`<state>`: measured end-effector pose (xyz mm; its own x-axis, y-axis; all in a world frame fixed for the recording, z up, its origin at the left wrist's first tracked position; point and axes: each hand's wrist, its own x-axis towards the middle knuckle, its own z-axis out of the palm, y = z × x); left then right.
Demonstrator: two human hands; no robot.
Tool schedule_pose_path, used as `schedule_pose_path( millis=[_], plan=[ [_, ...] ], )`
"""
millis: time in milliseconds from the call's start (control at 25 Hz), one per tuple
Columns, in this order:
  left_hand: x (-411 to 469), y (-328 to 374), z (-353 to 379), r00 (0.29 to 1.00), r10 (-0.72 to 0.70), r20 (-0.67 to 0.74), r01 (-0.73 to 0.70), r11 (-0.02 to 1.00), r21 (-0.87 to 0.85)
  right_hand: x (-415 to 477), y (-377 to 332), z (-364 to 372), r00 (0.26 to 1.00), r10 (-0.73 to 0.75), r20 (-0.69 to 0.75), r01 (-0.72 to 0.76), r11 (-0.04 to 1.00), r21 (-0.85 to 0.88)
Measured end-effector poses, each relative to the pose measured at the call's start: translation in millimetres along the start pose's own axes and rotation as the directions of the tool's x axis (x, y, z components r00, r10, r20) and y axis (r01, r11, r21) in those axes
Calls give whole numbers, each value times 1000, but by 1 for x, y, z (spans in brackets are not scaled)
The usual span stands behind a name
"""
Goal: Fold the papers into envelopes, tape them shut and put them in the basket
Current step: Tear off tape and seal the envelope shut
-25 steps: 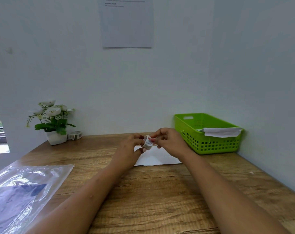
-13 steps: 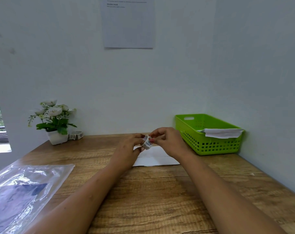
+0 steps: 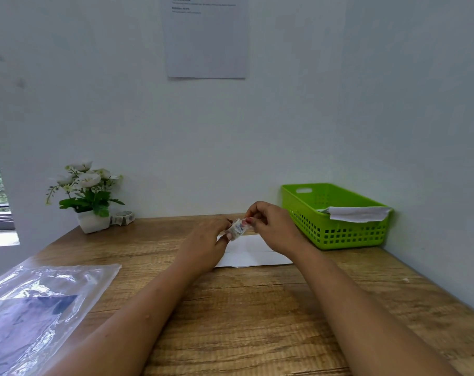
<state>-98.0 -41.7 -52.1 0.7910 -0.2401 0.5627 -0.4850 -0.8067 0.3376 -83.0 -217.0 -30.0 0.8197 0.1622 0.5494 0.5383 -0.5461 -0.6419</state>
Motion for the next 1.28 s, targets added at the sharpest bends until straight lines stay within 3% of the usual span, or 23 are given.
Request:
schedule_pose_path(
  millis=[200, 400, 600, 840, 920, 1080, 1160, 1280],
  plan=[
    [1, -9, -7, 1000, -2, 2, 2, 987, 158, 0, 0, -2, 999, 35, 23, -35, 999, 33],
    [-3, -39, -25, 980, -198, -34, 199, 934, 297, -3, -2, -9, 990, 125, 61, -131, 986, 104],
    [-14, -72, -38, 857, -512, -49, 456, 711, 535, -5, 5, -13, 974, 162, 158, -162, 987, -13],
    [-15, -68, -40, 828, -553, -95, 455, 562, 690, -3, 24, -13, 964, 208, 164, -186, 972, -140],
    [-11, -67, -36, 858, -509, -69, 425, 629, 651, -5, 29, -13, 945, 251, 210, -212, 958, -193],
    [1, -32, -15, 962, -218, 164, 162, 940, 300, -9, 28, -12, 904, 310, 295, -273, 949, -159],
    [-1, -3, -2, 959, -126, 254, 79, 979, 188, -9, 22, -14, 878, 321, 355, -312, 946, -86],
    [-5, 17, 15, 917, -45, 397, -45, 976, 213, -6, 20, -20, 866, 327, 378, -374, 926, 54]
  ],
)
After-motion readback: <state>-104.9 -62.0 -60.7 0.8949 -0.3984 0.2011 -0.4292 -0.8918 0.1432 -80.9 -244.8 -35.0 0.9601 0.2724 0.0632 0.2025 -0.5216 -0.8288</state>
